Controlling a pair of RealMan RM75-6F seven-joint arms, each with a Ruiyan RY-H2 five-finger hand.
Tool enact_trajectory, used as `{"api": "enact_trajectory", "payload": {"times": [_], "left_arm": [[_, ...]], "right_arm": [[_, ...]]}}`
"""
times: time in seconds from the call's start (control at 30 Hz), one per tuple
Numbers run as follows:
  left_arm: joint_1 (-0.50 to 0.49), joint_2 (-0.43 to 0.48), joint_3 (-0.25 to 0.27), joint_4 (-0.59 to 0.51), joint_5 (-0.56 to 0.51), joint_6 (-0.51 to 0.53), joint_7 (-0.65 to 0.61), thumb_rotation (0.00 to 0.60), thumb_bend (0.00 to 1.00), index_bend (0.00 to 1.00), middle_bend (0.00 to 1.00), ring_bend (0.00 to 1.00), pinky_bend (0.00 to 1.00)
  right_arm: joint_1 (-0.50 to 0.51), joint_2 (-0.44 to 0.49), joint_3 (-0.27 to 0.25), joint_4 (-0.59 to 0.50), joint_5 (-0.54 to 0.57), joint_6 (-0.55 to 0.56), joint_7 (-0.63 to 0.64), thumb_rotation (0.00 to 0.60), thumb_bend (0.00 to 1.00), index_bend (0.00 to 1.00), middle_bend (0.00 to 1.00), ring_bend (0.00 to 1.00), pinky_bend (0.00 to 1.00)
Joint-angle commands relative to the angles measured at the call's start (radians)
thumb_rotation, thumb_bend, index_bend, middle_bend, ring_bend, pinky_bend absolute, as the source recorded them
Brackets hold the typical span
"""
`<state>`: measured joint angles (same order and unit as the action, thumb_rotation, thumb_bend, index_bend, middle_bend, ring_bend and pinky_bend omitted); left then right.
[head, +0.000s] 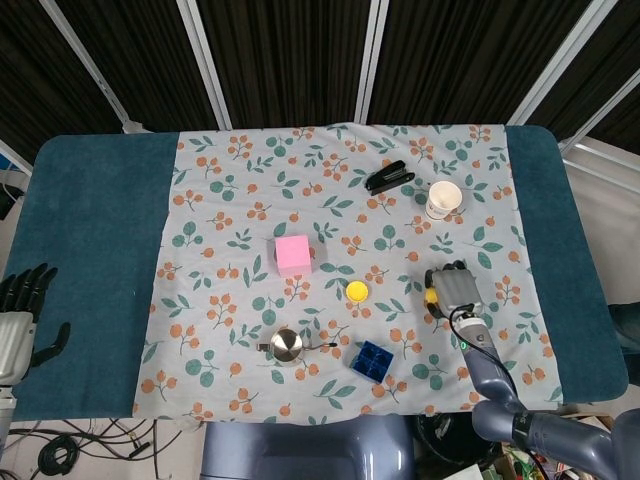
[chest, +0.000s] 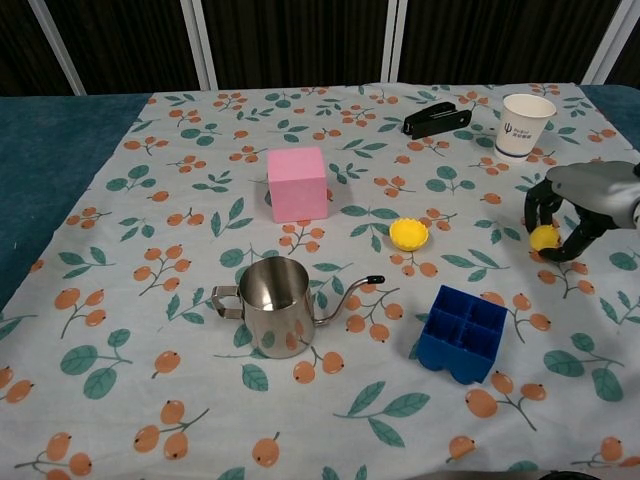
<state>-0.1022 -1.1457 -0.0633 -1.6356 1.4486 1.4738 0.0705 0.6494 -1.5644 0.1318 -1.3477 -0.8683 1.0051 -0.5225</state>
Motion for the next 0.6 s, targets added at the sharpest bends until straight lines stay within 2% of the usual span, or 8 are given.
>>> {"api": "enact_trajectory", "payload": {"times": [0.03, 0.33, 0.6], "left_arm": [[0.000, 0.001, -0.001, 0.000, -0.003, 0.000, 0.000, 0.600, 0.40, 0.00, 0.02, 0.00, 0.00], [0.002, 0.000, -0.002, -0.007, -0.011, -0.002, 0.008, 0.600, 0.40, 0.00, 0.02, 0.00, 0.00], [0.003, 0.001, -0.003, -0.014, -0.019, -0.004, 0.011, 0.600, 0.40, 0.00, 0.02, 0.00, 0.00]], "right_arm": [[0.007, 0.012, 0.014, -0.015, -0.006, 0.002, 0.003, 0.600, 0.37, 0.52, 0.51, 0.27, 0.16], [0.066, 0.064, 0.061, -0.142, 0.020, -0.025, -0.057, 0.600, 0.37, 0.53, 0.50, 0.27, 0.16], [0.125, 0.019, 0.060, -0.182, 0.068, -0.040, -0.140, 0.600, 0.37, 0.53, 0.50, 0.27, 0.16]]}}
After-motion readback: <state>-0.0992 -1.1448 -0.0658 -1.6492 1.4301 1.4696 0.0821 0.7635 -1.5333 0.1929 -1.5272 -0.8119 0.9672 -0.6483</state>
